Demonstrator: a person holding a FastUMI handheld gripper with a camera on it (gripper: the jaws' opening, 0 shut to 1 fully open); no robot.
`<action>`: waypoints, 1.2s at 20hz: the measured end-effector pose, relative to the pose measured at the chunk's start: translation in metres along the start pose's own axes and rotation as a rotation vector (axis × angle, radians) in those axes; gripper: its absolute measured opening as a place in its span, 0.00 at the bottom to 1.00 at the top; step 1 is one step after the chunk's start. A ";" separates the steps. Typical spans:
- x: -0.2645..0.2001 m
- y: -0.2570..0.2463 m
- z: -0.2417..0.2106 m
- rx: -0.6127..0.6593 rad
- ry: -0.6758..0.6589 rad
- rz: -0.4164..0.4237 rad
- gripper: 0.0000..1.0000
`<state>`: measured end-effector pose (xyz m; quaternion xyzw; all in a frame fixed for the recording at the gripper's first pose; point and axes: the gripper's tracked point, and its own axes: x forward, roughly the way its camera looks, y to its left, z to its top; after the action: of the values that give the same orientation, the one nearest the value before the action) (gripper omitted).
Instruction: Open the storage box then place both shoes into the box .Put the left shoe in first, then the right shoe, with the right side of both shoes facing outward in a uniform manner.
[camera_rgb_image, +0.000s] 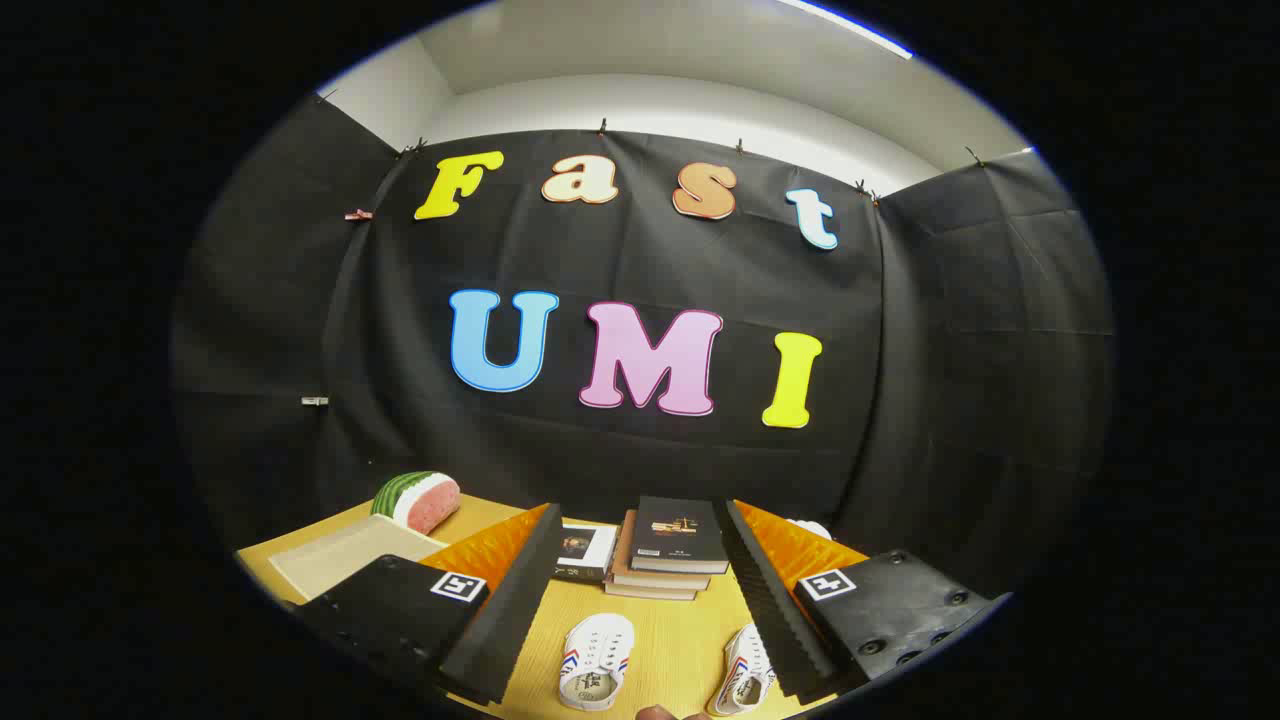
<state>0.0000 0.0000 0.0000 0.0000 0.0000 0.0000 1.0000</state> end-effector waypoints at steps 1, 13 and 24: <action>-0.002 0.003 0.000 0.005 0.003 0.008 0.97; -0.015 0.002 -0.009 0.026 0.033 -0.011 0.97; -0.029 -0.003 -0.010 0.042 0.056 -0.043 0.97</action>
<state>-0.0293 -0.0033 -0.0103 0.0212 0.0280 -0.0215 0.9992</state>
